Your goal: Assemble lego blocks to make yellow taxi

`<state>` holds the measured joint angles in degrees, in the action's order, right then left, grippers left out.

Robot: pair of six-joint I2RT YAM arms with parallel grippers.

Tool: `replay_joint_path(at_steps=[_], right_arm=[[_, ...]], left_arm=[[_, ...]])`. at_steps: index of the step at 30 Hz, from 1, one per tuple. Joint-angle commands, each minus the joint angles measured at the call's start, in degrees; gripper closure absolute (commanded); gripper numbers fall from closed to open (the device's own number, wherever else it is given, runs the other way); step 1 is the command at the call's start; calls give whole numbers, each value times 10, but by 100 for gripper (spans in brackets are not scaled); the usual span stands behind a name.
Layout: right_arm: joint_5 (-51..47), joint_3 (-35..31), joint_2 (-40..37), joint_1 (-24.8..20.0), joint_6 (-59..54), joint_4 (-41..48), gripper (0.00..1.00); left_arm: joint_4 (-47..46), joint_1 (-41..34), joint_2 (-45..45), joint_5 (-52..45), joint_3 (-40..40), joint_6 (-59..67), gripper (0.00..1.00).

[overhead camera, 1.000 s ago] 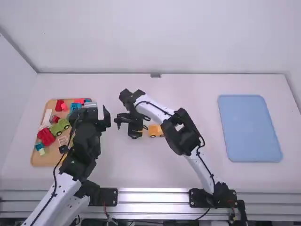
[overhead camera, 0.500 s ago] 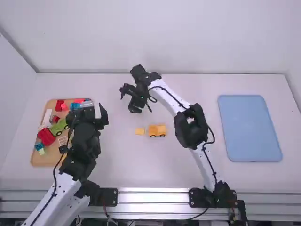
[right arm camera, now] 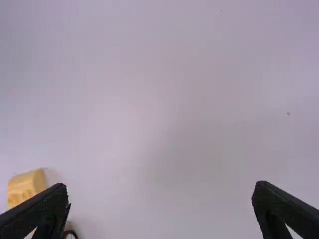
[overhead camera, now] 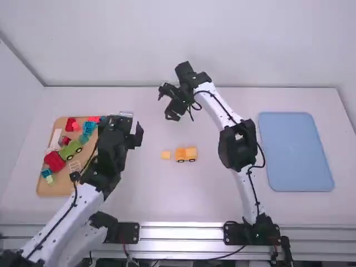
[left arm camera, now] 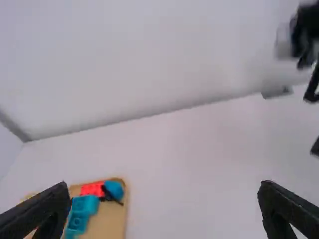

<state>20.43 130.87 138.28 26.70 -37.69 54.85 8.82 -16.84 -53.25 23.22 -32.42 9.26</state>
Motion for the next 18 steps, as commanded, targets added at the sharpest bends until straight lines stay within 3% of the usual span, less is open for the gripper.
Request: replay_joint_path(at_steps=[1,8,14,18], right_arm=[[25,14,-39,-21,-5,11,2],[106,14,-40,-58,-45,43,2],[-5,14,-42,-64,53,8,2],[-26,10,-42,-55,49,11,2]], left_arm=[[-33,14,-57,-50,-66,10,1],[-146,42,-256,-286,-228,187,1],[-157,68,-336,-377,-278,206,1],[-163,83,-349,-410,-278,206,1]])
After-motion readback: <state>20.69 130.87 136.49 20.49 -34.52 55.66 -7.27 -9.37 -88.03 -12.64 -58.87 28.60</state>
